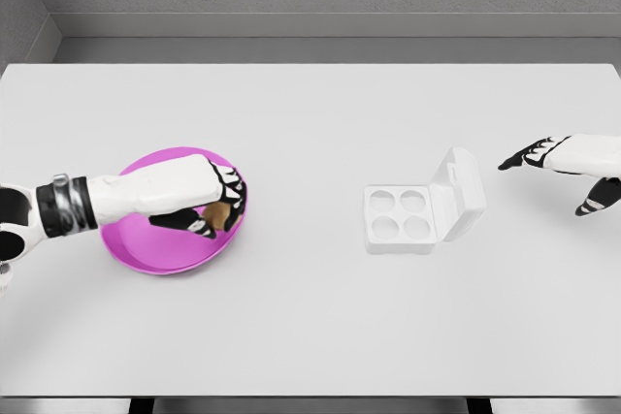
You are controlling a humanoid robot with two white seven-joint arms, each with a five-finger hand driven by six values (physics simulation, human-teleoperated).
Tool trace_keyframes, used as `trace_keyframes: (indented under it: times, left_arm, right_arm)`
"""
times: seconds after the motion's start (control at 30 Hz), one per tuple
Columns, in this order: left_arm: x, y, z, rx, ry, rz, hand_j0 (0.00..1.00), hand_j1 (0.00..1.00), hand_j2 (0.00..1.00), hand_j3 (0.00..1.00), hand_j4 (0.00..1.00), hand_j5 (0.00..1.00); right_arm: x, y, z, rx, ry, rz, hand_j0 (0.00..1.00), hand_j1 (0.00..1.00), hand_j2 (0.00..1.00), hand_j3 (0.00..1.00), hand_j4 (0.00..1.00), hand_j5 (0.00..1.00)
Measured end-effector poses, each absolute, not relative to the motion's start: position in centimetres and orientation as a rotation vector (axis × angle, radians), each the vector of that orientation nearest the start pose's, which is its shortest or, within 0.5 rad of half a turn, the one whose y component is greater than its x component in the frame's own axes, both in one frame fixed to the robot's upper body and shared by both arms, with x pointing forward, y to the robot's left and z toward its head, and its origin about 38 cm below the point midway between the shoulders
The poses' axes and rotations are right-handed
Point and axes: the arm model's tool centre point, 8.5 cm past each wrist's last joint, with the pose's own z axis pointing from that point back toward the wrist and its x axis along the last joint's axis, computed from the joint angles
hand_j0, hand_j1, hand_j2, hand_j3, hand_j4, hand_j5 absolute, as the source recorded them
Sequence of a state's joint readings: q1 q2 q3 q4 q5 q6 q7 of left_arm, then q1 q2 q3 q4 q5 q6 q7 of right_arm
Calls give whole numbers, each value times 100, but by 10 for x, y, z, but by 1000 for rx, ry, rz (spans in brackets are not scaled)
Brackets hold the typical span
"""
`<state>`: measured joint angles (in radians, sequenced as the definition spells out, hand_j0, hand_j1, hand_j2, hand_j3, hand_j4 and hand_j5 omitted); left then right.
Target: Pack egg into the box and close the box lid
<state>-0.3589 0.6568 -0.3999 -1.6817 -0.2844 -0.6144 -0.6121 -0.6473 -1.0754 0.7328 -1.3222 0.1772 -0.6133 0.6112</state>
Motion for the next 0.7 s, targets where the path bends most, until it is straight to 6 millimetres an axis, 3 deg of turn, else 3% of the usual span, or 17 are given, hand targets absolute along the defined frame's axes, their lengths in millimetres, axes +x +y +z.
trace_keyframes:
  times: [0.27, 0.7]
  left_arm:
    - [375, 206, 194, 46, -1769, -1983, 21, 21, 21, 21, 21, 21]
    - [380, 178, 203, 14, -1865, -1948, 21, 21, 21, 21, 21, 21]
  right_arm:
    - [409, -417, 208, -316, -1083, 1990, 100, 100, 100, 100, 100, 100]
    - [409, -418, 208, -316, -1083, 1990, 100, 100, 100, 100, 100, 100]
